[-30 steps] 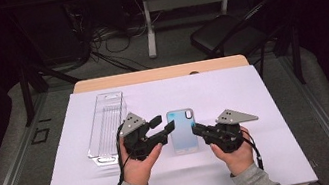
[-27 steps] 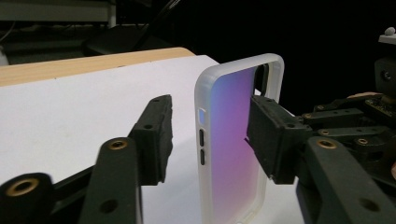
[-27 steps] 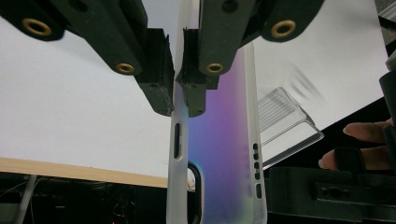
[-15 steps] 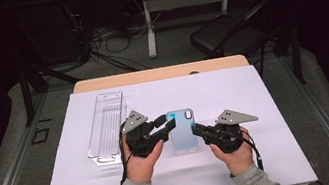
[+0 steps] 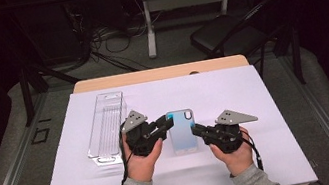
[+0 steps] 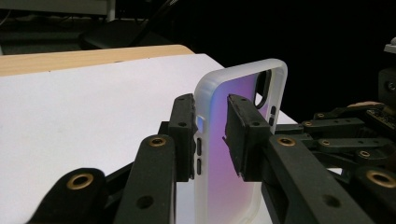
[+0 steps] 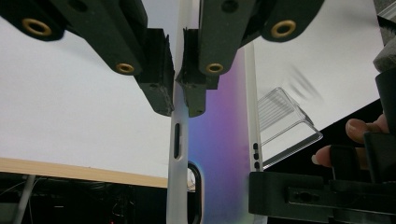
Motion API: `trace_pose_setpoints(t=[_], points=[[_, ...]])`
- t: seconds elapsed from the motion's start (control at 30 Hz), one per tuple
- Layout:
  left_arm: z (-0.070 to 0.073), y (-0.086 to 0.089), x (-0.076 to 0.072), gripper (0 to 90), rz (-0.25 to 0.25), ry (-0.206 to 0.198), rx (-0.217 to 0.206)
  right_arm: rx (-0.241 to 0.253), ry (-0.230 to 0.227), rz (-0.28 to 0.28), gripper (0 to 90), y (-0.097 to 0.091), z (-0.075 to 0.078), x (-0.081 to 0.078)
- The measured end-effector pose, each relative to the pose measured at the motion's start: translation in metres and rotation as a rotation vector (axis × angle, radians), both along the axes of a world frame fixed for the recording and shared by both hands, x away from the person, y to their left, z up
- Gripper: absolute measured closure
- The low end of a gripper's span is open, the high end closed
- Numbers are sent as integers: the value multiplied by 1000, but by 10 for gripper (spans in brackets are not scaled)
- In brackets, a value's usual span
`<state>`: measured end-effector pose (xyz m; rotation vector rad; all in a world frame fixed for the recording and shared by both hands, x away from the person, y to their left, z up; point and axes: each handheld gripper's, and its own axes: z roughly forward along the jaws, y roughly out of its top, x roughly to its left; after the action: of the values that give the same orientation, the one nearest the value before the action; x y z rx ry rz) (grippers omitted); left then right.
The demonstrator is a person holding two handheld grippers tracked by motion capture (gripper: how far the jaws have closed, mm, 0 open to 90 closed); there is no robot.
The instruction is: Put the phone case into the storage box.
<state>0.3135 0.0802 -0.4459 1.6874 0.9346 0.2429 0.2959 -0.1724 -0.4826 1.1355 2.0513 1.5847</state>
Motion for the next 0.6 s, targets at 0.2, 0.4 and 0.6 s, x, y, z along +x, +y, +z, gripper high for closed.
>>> trace_pose_setpoints(t=[0.2, 0.4, 0.6], points=[[0, 1, 0, 785, 13, -1, 11, -2, 0, 1, 836, 0, 0, 0], [-1, 2, 0, 816, 8, 2, 12, -3, -3, 3, 836, 0, 0, 0], [-1, 5, 1, 832, -3, 10, 15, -2, -1, 3, 836, 0, -1, 0]])
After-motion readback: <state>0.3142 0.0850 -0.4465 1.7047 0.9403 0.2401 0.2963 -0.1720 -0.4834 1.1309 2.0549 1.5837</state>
